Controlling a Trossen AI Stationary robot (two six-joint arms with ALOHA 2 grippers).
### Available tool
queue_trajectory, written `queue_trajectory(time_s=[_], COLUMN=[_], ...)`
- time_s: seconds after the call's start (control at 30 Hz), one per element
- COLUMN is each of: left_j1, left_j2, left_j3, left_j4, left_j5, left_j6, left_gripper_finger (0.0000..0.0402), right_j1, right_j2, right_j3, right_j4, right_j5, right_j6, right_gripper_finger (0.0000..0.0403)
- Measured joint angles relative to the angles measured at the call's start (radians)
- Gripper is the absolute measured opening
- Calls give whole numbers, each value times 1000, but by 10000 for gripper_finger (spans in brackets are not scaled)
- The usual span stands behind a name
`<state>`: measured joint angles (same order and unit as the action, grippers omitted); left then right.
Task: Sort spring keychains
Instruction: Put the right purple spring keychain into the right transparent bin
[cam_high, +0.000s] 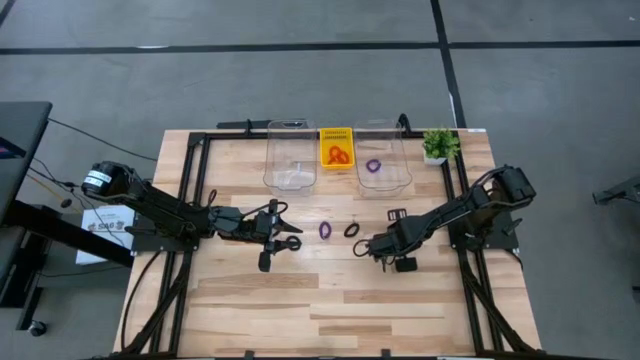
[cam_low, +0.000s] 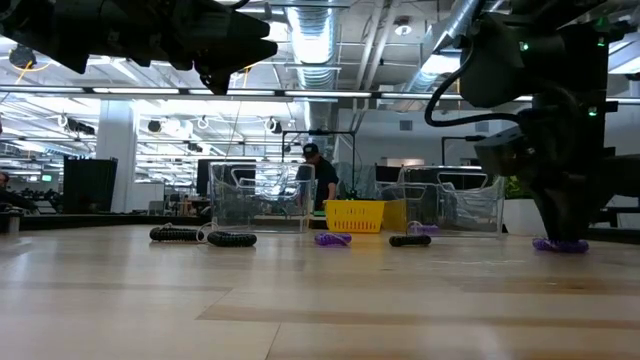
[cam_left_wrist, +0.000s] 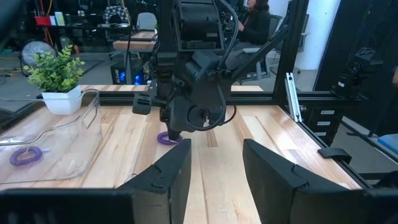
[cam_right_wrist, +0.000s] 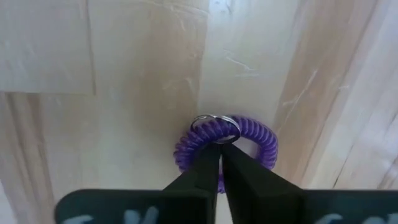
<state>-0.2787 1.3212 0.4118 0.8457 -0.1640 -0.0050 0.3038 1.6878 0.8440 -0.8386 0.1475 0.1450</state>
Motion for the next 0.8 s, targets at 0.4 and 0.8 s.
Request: queue_trajectory(time_s=[0.4, 0.8], left_j1=[0, 0], left_j2=[0, 0], left_j3=[0, 0], left_j4=[0, 0], left_j5=[0, 0], left_j6=[0, 0], left_gripper_finger=[142, 142], right_j1=[-6, -2], right_j2=[-118, -227], right_j3=[0, 1], right_j4=[-23, -14], right_j5=[-116, -105], right_j6=[34, 169], right_gripper_finger=[6, 5])
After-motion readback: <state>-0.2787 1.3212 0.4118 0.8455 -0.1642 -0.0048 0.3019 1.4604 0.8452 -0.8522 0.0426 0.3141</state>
